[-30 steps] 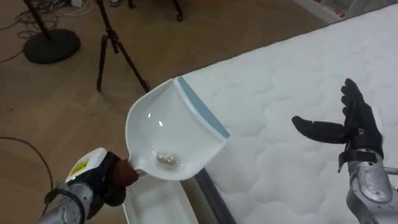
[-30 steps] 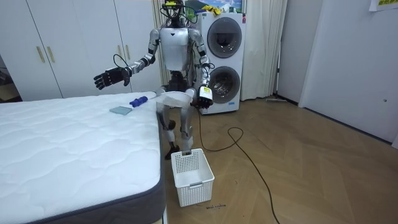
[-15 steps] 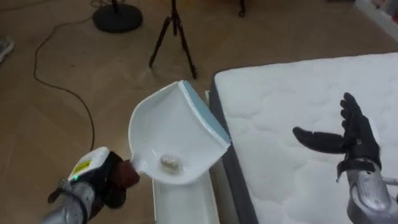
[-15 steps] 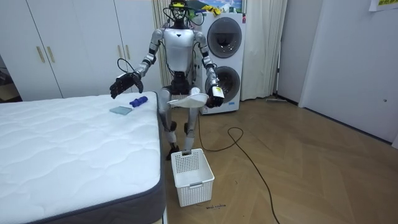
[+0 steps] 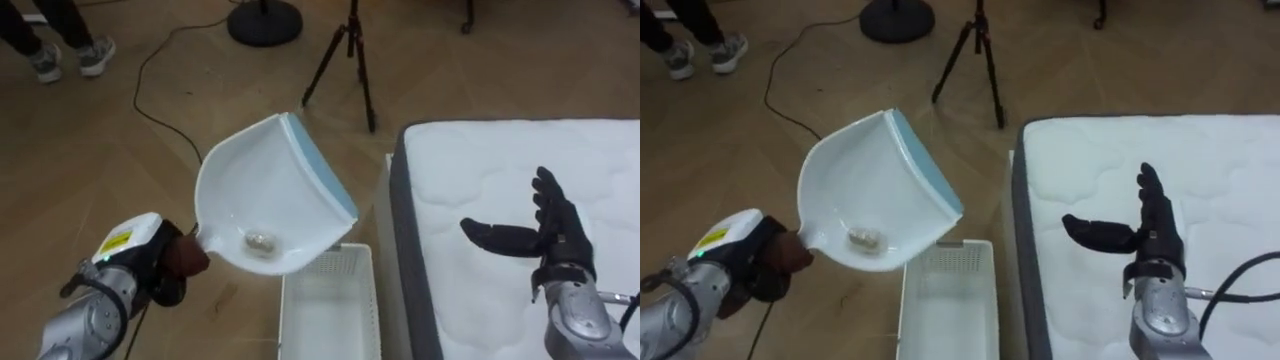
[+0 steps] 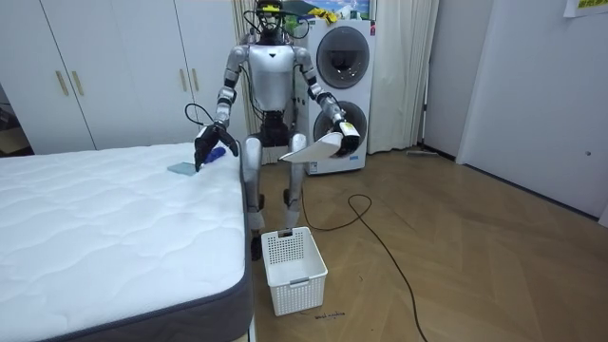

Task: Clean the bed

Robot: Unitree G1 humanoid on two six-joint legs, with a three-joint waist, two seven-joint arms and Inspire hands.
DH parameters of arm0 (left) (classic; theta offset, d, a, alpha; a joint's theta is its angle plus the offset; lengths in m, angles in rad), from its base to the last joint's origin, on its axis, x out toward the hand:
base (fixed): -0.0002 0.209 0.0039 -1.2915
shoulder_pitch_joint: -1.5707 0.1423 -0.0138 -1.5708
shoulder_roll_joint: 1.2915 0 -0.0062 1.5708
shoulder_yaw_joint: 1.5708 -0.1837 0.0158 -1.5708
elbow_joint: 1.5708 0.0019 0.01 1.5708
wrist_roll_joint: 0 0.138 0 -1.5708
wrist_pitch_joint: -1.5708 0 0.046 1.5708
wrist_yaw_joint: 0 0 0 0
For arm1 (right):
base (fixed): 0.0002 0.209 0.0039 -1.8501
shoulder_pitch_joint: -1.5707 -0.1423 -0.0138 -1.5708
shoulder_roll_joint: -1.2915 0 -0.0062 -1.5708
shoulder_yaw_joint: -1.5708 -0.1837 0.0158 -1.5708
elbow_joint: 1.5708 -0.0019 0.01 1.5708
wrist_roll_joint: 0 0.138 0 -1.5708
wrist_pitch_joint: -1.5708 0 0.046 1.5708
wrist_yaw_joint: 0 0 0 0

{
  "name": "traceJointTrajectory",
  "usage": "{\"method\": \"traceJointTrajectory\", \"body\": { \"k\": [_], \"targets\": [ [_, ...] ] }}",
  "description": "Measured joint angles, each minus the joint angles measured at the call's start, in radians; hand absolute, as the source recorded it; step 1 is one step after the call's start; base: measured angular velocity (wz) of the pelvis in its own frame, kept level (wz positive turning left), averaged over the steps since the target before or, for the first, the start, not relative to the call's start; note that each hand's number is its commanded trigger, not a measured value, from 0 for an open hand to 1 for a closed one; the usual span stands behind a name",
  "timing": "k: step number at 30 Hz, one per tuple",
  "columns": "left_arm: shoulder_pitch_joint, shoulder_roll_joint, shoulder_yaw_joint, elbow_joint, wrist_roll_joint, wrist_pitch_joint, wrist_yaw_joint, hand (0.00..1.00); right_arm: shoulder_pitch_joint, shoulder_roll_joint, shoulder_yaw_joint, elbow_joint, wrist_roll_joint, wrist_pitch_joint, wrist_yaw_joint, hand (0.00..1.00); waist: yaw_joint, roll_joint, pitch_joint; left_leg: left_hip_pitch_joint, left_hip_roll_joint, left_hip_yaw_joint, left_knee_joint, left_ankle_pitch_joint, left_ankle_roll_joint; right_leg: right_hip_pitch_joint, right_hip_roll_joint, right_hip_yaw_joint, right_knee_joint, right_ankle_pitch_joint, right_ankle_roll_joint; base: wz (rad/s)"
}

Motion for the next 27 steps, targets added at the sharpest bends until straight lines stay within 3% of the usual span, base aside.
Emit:
{"method": "traceJointTrajectory", "body": {
  "k": [2, 6, 13, 17, 22, 24, 27],
  "targets": [
    [-0.019, 0.007, 0.000, -0.004, 0.016, -0.009, -0.004, 1.00, -0.002, -0.001, 0.000, 0.000, 0.000, 0.000, -0.002, 0.00, -0.003, 0.004, -0.0019, -0.013, 0.007, -0.001, 0.000, 0.002, -0.006, 0.006, 0.007, -0.023, -0.020, -0.004, -0.004, 0.32],
    [-0.047, 0.008, -0.004, -0.004, 0.048, -0.008, -0.004, 1.00, -0.007, -0.002, -0.001, -0.002, 0.005, 0.000, -0.005, 0.00, -0.004, 0.011, 0.0006, -0.030, 0.037, 0.047, -0.002, -0.005, -0.006, 0.009, 0.029, -0.031, -0.047, 0.004, -0.007, 0.20],
    [-0.056, 0.022, -0.015, 0.017, 0.086, -0.005, -0.003, 1.00, -0.046, 0.000, 0.001, 0.000, 0.009, -0.001, -0.001, 0.00, -0.001, 0.023, 0.0087, -0.031, 0.033, 0.046, -0.022, -0.013, -0.001, -0.007, 0.030, -0.003, -0.045, 0.003, -0.005, 0.00],
    [-0.089, 0.042, -0.016, 0.080, 0.126, -0.014, -0.003, 1.00, -0.088, 0.000, 0.004, 0.047, 0.002, -0.022, -0.002, 0.00, -0.003, 0.042, 0.0190, -0.065, 0.033, 0.046, -0.019, -0.012, -0.002, -0.039, 0.032, 0.005, -0.044, 0.003, -0.005, 0.00],
    [-0.100, 0.074, -0.034, 0.100, 0.158, -0.013, -0.003, 1.00, -0.123, -0.001, 0.009, 0.129, -0.036, -0.027, 0.004, 0.00, -0.005, 0.056, 0.0211, -0.116, 0.034, 0.047, 0.000, -0.011, -0.003, -0.091, 0.031, 0.005, -0.029, 0.001, -0.005, 0.00],
    [-0.122, 0.083, -0.057, 0.113, 0.173, -0.015, -0.002, 1.00, -0.152, -0.001, 0.009, 0.156, -0.038, -0.036, 0.005, 0.00, -0.009, 0.065, 0.0259, -0.139, 0.032, 0.050, 0.013, -0.011, -0.002, -0.122, 0.023, 0.007, -0.003, -0.001, -0.005, 0.00],
    [-0.161, 0.088, -0.116, 0.166, 0.173, -0.023, 0.002, 1.00, -0.186, -0.001, 0.023, 0.211, -0.039, -0.063, 0.005, 0.00, -0.015, 0.066, 0.0263, -0.150, 0.014, 0.067, 0.014, -0.010, -0.001, -0.165, -0.007, 0.008, 0.066, -0.032, -0.002, -0.02]
  ]
}}
